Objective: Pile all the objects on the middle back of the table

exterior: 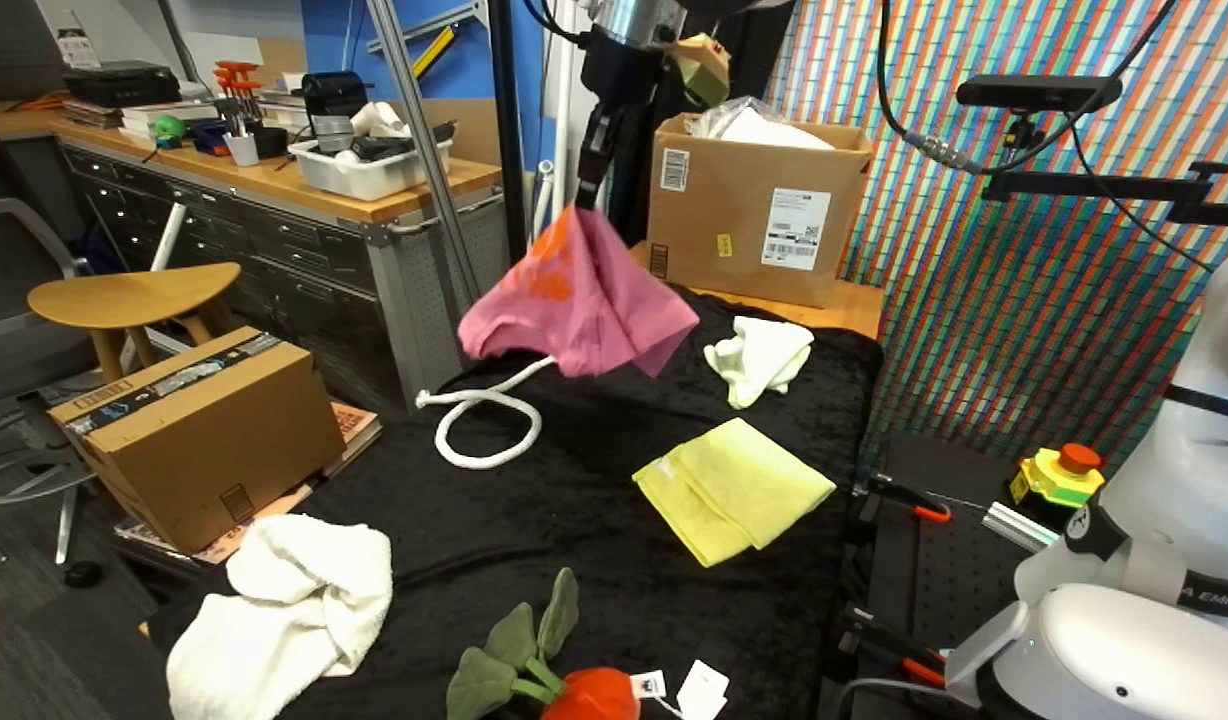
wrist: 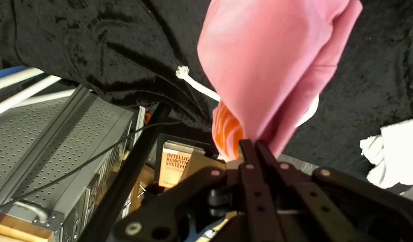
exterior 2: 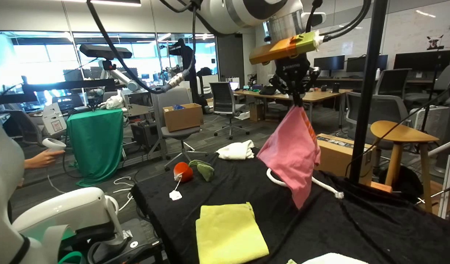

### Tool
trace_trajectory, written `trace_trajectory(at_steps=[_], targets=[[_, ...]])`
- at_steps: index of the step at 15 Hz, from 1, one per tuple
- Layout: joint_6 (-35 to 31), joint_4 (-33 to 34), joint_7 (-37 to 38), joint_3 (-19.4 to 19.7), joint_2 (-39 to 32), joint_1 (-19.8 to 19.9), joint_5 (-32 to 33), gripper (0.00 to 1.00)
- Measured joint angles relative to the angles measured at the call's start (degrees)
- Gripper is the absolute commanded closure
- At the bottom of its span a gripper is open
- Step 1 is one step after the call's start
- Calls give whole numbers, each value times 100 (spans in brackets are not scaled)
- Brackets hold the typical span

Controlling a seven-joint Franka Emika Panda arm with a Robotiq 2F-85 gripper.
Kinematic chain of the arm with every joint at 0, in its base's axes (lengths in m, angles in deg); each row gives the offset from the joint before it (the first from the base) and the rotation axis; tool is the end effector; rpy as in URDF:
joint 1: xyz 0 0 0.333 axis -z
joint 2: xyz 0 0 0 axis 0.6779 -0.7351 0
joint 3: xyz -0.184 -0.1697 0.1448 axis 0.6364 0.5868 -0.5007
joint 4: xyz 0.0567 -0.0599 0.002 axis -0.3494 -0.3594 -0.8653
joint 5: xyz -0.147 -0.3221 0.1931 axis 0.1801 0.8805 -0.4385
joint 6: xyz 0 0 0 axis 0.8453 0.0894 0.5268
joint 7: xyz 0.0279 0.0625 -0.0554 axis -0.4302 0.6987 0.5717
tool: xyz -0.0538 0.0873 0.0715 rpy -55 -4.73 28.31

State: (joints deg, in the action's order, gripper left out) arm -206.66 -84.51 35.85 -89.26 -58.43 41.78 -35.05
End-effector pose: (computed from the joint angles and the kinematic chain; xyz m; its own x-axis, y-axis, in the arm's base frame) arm 0.5911 0.0160 0.4442 0.8697 0.4057 0.2812 0.3744 -0.9134 0.1598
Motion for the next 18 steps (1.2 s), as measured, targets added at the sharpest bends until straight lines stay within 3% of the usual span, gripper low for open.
trace_trajectory(at_steps=[5, 6, 8, 11, 16, 18], targets=[[-1184, -137, 1259, -125, -477, -142, 560, 93], [-1442, -151, 1569, -125, -567, -166, 732, 68], [-1869, -189, 2174, -120, -701, -197, 1226, 66], [-1825, -282, 2472, -110, -753, -214, 1544, 42], [-1116, -687, 2051, -103, -584, -206, 1336, 6], [-852, -950, 1840, -92, -454, -173, 1239, 0]])
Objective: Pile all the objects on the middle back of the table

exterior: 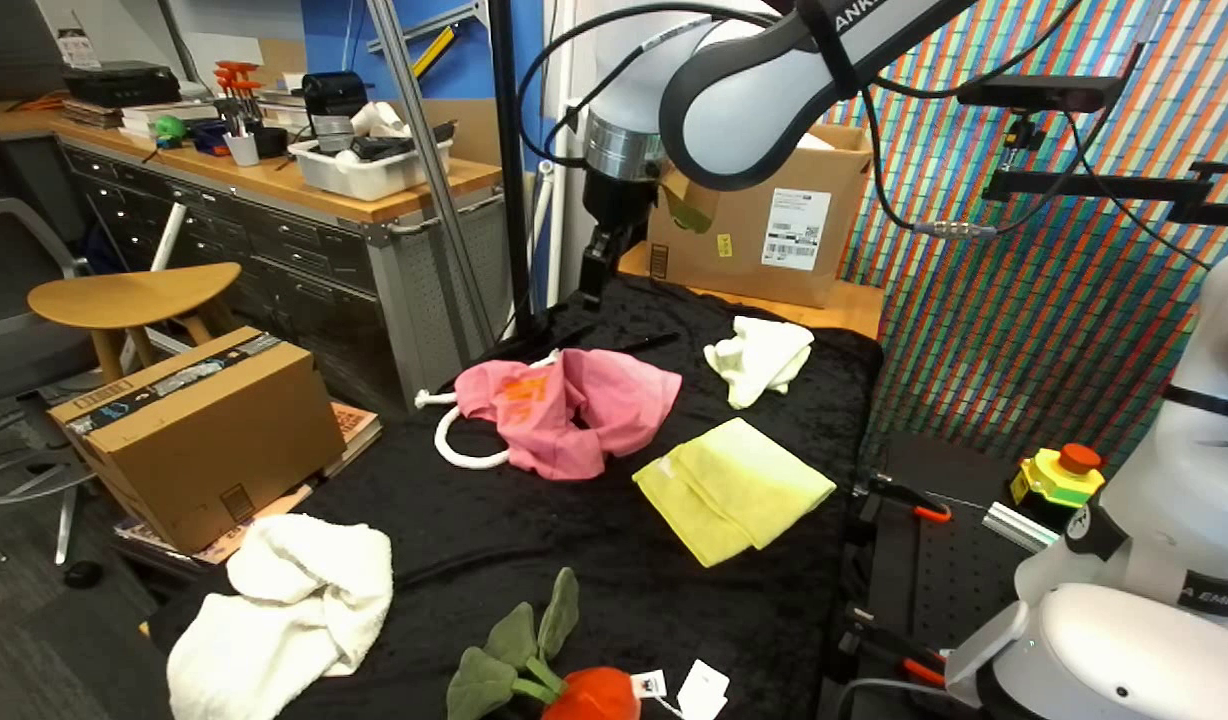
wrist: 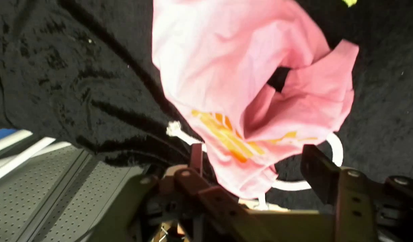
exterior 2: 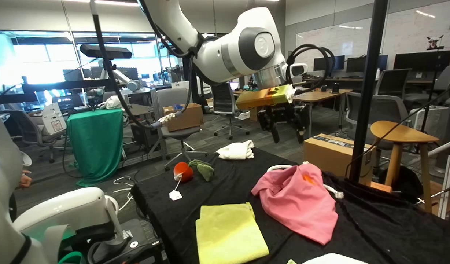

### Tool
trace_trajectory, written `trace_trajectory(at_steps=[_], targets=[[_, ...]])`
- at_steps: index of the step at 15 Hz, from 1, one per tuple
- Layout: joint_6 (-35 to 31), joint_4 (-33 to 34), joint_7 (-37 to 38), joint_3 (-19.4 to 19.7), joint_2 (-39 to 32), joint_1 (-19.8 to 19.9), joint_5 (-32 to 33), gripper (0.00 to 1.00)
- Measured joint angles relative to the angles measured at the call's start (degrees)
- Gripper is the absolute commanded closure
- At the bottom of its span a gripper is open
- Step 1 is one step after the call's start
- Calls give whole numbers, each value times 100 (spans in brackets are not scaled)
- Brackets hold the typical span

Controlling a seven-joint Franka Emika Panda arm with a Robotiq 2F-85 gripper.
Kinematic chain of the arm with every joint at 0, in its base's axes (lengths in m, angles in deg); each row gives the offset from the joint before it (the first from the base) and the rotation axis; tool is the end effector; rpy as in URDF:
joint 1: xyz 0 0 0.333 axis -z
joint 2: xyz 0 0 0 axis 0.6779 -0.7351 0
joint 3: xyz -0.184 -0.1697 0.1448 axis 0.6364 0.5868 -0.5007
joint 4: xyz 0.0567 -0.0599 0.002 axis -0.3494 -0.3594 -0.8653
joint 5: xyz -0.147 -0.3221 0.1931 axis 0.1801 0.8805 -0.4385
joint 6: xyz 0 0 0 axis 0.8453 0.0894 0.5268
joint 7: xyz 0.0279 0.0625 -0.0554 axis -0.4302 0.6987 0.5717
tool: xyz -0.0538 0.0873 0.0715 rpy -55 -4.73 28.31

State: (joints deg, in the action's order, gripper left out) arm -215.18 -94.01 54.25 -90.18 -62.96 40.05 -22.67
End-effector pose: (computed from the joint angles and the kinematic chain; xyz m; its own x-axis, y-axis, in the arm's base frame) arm 0.5700 0.0414 0.3335 0.9292 0.3116 0.1989 0.2685 -0.9387 0.2162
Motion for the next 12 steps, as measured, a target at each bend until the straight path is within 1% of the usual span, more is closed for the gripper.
trace_trajectory(at_steps=[2, 6, 12], targets=[[200, -228, -24, 71, 72, 71, -5, 0], [468, -484, -15, 370, 39, 342, -5, 0], [614, -518, 161, 855, -294, 795, -23, 0]])
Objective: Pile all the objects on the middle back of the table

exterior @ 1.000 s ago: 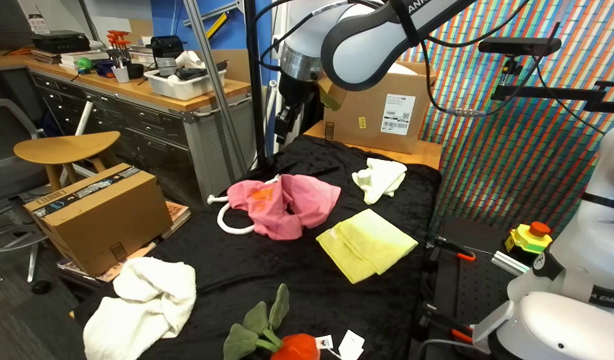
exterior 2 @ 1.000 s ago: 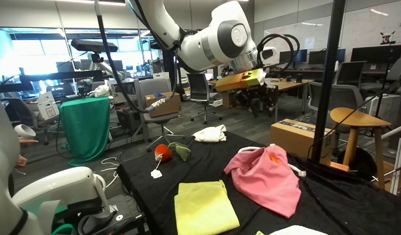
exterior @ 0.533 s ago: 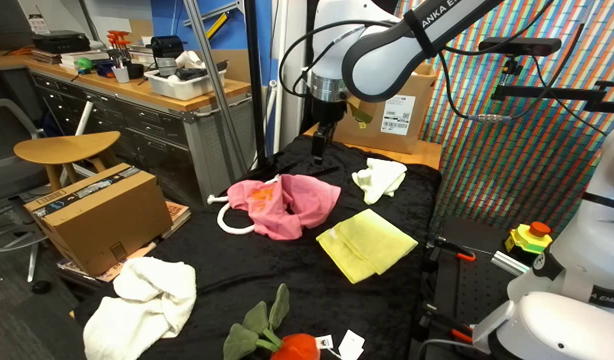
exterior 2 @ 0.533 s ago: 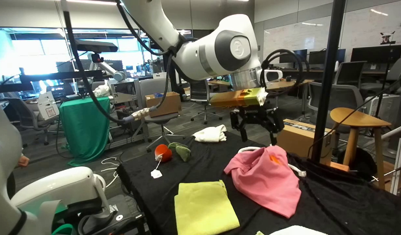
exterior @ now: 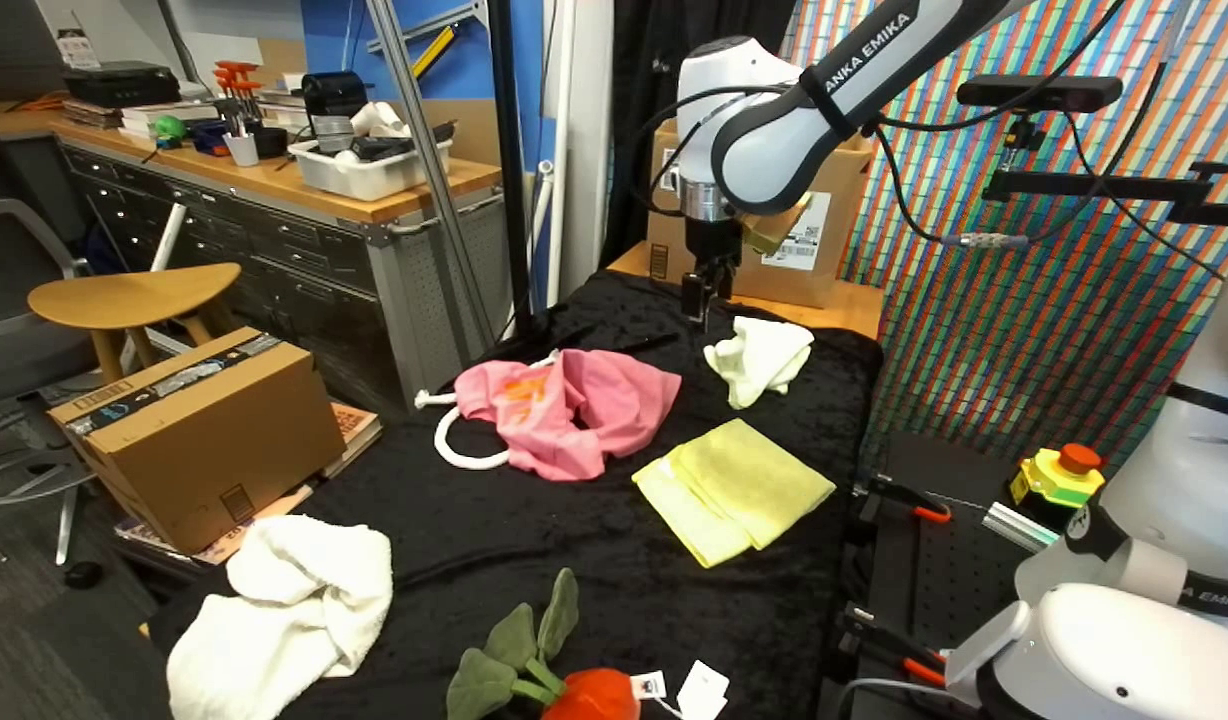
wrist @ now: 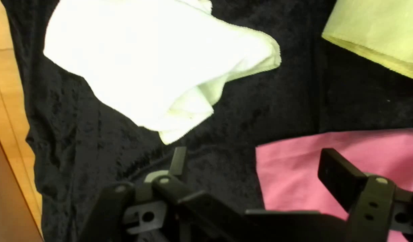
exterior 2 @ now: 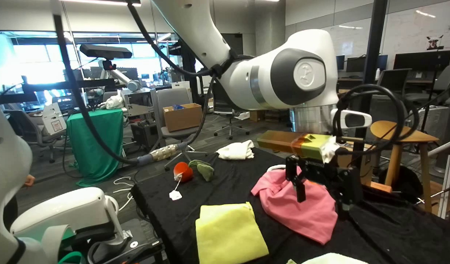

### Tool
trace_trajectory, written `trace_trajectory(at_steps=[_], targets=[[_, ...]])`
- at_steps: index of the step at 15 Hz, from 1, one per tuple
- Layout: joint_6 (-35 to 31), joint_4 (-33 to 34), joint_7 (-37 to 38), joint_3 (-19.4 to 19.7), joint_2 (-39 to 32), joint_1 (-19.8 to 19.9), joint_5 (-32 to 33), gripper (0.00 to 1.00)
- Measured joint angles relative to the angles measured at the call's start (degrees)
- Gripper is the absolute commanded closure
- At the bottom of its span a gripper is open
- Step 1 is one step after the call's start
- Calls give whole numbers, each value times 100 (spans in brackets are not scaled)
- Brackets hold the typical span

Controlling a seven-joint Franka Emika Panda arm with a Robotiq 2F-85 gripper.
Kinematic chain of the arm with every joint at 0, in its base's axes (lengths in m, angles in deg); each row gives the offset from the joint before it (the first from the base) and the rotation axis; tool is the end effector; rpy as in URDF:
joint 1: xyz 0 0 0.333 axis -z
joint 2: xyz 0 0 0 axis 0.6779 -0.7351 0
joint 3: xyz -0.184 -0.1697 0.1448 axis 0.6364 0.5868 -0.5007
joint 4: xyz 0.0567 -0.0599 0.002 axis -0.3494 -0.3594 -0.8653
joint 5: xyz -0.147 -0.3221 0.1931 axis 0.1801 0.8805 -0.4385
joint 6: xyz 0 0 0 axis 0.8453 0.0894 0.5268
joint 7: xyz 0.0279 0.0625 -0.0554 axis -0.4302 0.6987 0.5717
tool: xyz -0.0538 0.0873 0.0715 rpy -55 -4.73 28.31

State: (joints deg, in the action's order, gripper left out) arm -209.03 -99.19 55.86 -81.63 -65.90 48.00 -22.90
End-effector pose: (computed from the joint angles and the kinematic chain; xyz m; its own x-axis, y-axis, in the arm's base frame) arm 0.5153 -0.1180 0.2550 0.9991 -0.0189 -0.0389 -0.0109 -0.9807 0.1953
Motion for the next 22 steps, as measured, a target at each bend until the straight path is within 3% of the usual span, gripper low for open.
trace_trajectory(at_steps=[7, 14, 15, 17, 22], targets=[[35, 173, 358, 354, -662, 345, -249, 0], [43, 503, 771, 600, -1352, 451, -334, 0], [43, 544, 819, 631, -1424, 451, -334, 25], [43, 619, 896, 678, -1535, 452, -334, 32], [43, 736, 964, 707, -1583, 451, -334, 72]])
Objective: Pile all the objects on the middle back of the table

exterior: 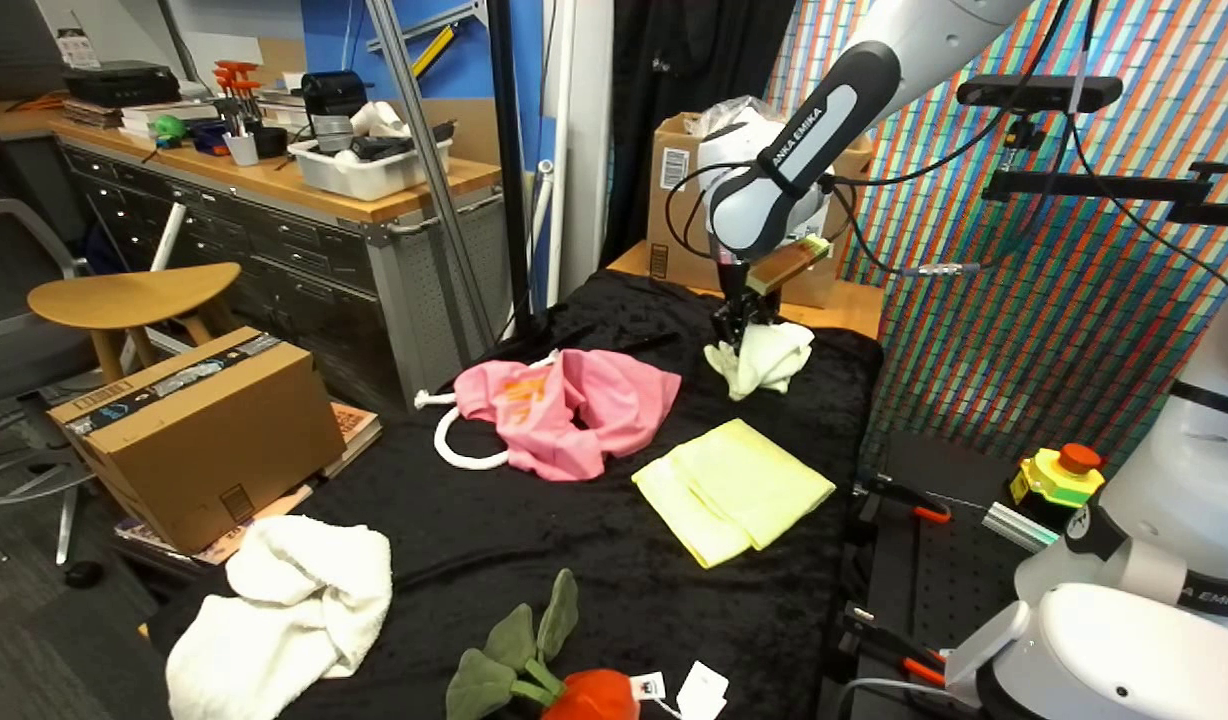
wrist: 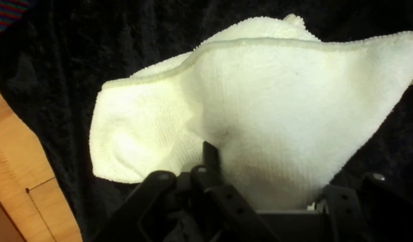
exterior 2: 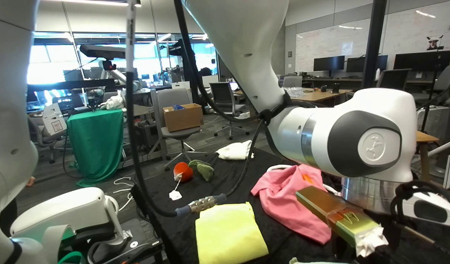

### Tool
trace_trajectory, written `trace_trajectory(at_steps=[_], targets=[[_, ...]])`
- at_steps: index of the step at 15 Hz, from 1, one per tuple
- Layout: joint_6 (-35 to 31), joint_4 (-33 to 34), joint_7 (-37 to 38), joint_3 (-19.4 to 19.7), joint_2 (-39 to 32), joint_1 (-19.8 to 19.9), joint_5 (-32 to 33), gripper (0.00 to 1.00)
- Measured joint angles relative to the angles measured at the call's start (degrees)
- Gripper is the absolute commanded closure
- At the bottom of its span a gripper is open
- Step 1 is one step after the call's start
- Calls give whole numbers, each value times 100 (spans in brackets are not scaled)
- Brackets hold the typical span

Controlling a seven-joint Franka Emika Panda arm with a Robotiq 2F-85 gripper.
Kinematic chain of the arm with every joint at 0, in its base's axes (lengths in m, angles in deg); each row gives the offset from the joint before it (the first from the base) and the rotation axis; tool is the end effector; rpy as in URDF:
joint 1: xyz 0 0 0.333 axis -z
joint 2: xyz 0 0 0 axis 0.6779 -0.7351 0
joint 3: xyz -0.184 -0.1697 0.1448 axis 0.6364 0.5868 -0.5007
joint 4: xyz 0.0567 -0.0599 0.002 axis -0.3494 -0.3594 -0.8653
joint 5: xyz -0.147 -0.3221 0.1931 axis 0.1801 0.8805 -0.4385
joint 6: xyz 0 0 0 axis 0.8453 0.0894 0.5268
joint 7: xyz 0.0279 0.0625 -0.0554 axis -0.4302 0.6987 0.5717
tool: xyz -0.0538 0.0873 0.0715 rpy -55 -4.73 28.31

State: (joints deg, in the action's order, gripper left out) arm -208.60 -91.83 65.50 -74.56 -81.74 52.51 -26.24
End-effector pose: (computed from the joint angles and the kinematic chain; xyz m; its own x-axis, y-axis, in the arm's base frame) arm 0.4934 -0.2293 0.1619 0.9002 -0.4094 -0.1484 -0.3696 -0.8985 0.2369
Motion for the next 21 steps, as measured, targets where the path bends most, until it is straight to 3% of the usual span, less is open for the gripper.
trace_trajectory(at_steps=[4, 13, 21], targets=[[10, 43, -9, -7, 138, -8, 0, 99], [115, -78, -267, -165, 966, -48, 0, 97], [105, -140, -735, -716, 2126, -371, 8, 97]])
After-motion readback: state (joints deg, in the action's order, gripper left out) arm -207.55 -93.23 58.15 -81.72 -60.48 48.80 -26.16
